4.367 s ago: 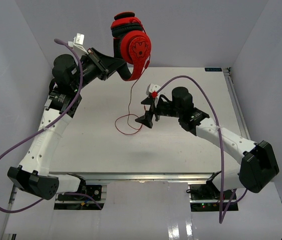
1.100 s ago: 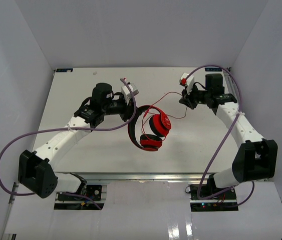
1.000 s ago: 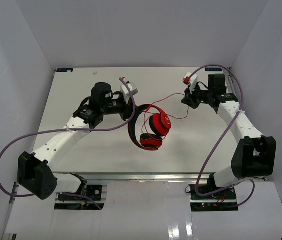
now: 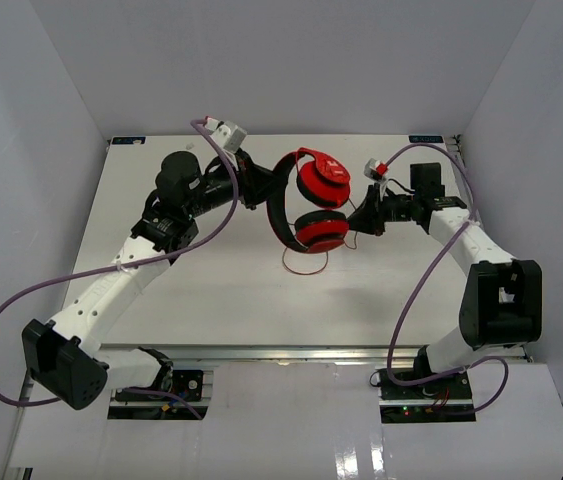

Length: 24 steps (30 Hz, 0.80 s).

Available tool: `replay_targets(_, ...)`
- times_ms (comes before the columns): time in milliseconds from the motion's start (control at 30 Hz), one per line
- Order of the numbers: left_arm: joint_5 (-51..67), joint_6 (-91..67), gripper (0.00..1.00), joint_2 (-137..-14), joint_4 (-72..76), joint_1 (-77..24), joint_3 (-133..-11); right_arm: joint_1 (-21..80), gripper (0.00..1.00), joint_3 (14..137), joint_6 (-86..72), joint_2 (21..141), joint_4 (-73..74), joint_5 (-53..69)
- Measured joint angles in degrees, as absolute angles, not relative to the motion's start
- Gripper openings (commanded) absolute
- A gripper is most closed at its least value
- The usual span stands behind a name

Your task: Wrap the headphones

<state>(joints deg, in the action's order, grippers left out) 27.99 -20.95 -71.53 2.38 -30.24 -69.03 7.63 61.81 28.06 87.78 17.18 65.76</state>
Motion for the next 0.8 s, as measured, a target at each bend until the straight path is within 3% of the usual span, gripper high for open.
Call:
replay_targets(200, 15.21, -30.73, 0.0, -74.65, 2.13, -30.51, -77.65, 18.76, 0.09, 63.24, 25.02, 87.85, 15.09, 72.98)
replay_targets(367, -0.54, -29.12, 0.0, -78.03, -5.43, -30.61, -88.8, 26.23, 0.09, 62.84, 16.52, 86.92, 3.75, 76.99)
replay_targets(600, -14.19, -18.97, 0.0, -81.65, -13.67, -30.56, -96.6, 25.72, 0.08, 57.45, 8.47, 76.43, -8.97, 73.88)
replay_targets(800, -19.91, -8.69, 0.0, -83.53, -17.94, -30.46, -96.08, 24.58, 0.09, 58.04, 18.6, 68.34, 0.39, 66.71)
